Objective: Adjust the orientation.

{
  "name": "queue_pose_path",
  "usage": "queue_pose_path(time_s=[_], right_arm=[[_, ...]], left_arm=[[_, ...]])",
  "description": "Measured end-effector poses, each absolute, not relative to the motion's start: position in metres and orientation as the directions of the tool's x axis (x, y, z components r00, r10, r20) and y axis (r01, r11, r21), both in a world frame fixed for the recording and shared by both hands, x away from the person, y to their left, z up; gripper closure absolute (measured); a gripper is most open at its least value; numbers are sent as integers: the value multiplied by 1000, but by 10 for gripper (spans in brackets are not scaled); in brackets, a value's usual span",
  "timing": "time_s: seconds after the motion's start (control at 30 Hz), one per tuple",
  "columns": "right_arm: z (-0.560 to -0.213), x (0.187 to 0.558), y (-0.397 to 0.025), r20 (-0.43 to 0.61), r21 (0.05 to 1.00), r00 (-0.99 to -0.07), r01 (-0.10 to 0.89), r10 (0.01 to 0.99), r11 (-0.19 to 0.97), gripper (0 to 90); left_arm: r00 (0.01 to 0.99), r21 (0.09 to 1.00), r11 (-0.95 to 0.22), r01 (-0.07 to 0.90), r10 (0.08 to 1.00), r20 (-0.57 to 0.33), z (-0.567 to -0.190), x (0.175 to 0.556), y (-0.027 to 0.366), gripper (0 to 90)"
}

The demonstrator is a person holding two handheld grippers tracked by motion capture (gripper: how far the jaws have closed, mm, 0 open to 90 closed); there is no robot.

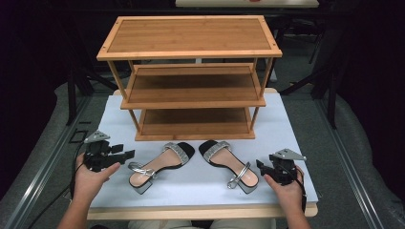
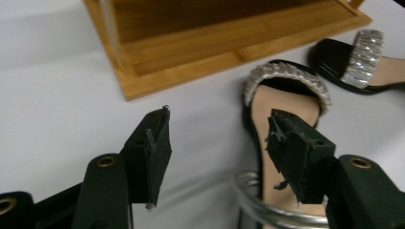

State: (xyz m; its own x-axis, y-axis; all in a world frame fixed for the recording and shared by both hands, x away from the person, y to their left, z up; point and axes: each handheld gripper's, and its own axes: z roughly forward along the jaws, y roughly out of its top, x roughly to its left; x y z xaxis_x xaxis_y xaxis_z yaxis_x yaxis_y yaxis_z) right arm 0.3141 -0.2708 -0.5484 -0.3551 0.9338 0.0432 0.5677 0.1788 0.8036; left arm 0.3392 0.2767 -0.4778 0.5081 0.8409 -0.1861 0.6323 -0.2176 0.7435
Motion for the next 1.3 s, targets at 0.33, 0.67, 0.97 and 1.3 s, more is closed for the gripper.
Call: queue_pose_path(time_s=[0.33,0.67,0.97,1.3], right_arm=[[-551,315,-274,54,801,-338,577,939,162,408],[-553,316,-273,62,793,-340,587,938,160,408],[-555,316,-274,74,792,-341,591,937,153,408],[-557,317,-272,76,786,-345,598,936,156,406]], left_arm=[[577,680,-351,644,807,-130,-472,346,245,369],[622,592,-455,665,776,-104,-472,357,223,362],[642,423,-543,726,755,-133,-478,371,205,348],[663,300,-608,735,737,-131,-491,381,185,329]])
